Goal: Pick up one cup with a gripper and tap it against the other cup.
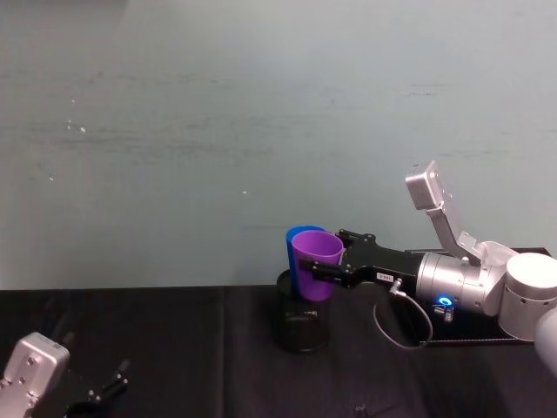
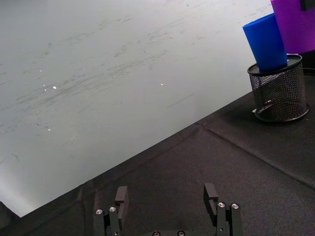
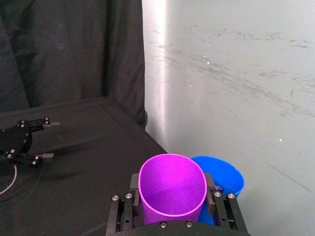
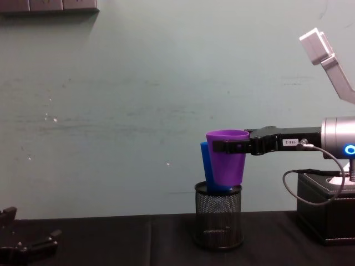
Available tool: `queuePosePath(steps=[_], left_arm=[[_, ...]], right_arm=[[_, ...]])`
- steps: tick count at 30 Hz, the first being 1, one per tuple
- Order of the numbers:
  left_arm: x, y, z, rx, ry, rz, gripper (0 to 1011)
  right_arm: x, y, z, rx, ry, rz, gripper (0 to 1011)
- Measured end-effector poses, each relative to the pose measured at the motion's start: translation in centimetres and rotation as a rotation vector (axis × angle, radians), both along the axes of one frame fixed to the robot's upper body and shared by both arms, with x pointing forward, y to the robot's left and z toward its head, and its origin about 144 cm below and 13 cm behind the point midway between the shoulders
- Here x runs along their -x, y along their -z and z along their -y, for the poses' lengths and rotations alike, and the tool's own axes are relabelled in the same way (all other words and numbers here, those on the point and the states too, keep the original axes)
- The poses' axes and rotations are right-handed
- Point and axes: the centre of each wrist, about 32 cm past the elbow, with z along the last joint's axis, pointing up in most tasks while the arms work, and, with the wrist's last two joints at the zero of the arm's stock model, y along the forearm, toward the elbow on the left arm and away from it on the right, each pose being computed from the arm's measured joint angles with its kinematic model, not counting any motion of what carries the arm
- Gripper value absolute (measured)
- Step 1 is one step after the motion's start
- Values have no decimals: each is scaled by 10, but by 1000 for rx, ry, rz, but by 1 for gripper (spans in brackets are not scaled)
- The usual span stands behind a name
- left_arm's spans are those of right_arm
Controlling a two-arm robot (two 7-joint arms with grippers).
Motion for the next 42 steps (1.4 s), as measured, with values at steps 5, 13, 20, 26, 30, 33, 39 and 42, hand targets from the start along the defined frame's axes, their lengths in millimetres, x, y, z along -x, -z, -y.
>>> queuePosePath(steps=[5, 13, 20, 26, 30, 33, 39, 42], left_arm=[[0, 0, 0, 0, 0, 0, 1000], [0, 0, 0, 0, 0, 0, 1000], [0, 0, 0, 0, 0, 0, 1000], [0, 0, 0, 0, 0, 0, 1000], [0, 0, 0, 0, 0, 0, 1000], [0, 0, 0, 0, 0, 0, 1000], [0, 0, 0, 0, 0, 0, 1000], [0, 0, 0, 0, 0, 0, 1000]], right_arm=[[0, 0, 0, 0, 0, 0, 733], [0, 0, 0, 0, 1, 0, 733], [0, 0, 0, 0, 1, 0, 733], [0, 0, 0, 0, 1, 0, 733], [0, 0, 0, 0, 1, 0, 733], [0, 0, 0, 0, 1, 0, 733], [0, 0, 0, 0, 1, 0, 734], [0, 0, 0, 0, 1, 0, 733]])
